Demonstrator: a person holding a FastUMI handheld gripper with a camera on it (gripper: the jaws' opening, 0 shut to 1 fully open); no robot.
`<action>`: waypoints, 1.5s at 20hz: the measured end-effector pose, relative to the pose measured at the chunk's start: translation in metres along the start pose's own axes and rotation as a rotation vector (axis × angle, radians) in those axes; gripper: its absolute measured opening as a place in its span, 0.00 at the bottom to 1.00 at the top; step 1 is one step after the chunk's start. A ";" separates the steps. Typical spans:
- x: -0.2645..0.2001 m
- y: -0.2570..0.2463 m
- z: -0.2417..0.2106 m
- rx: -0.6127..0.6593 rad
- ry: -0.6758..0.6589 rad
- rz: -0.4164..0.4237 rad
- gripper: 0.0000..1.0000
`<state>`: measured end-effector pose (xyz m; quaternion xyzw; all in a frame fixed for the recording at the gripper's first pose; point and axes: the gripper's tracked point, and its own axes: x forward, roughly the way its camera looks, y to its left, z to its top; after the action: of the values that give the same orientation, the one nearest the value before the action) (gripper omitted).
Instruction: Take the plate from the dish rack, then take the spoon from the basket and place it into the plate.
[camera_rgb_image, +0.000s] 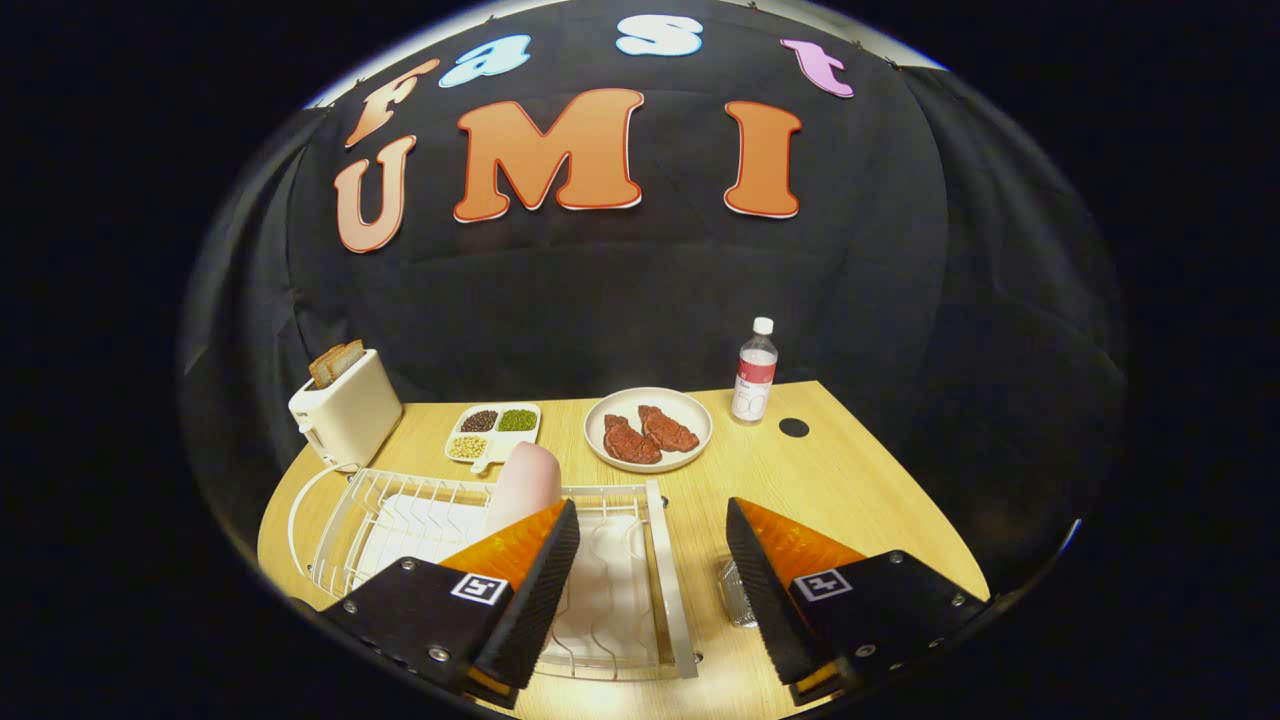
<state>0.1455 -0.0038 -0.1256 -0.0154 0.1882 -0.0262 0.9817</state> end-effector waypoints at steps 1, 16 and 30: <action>0.003 -0.001 -0.003 0.000 0.005 -0.011 0.84; -0.019 0.027 0.020 0.089 -0.059 0.068 0.70; -0.011 0.047 -0.016 0.094 0.041 0.085 0.84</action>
<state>0.1320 0.0433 -0.1381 0.0394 0.2075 0.0065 0.9774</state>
